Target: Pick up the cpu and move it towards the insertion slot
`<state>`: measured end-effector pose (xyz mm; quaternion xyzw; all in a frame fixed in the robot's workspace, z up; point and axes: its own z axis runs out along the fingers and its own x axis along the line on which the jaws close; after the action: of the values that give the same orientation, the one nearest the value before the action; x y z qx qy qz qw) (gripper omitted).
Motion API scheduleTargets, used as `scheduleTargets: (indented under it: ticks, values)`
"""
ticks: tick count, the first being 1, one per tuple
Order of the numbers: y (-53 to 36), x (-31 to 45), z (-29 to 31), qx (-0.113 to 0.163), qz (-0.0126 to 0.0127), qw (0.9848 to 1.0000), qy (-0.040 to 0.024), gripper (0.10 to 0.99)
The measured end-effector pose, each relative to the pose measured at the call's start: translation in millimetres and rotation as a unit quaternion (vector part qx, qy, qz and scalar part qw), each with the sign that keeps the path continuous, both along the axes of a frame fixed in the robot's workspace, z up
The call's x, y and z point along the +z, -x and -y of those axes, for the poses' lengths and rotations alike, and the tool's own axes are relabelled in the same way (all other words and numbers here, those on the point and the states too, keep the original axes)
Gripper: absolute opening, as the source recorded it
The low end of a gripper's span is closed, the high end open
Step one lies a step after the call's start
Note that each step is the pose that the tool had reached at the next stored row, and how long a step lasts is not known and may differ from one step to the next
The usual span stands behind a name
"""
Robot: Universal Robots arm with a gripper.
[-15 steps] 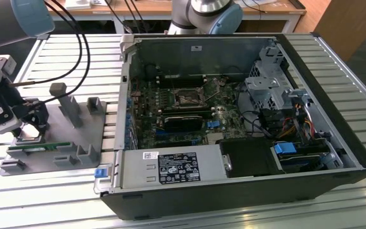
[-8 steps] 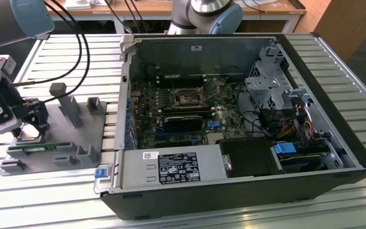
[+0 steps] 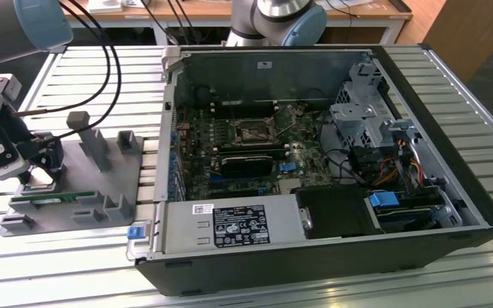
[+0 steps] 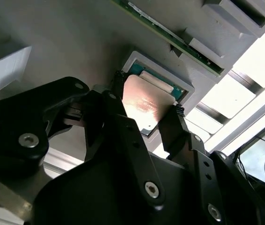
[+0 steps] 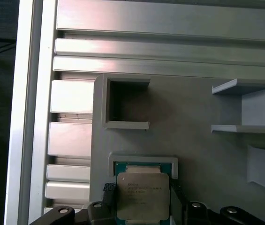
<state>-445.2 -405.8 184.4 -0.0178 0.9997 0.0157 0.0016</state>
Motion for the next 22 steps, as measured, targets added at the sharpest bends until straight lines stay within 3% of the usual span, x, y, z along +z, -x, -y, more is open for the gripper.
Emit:
scheduleTargets:
  ticks: [9,22]
  values:
    - [0.0,0.9,0.1,0.0,0.0001,1.0,-0.0016,0.537]
    - [0.2,11.9,0.1,0.0,0.0001,1.0,-0.0025,0.537]
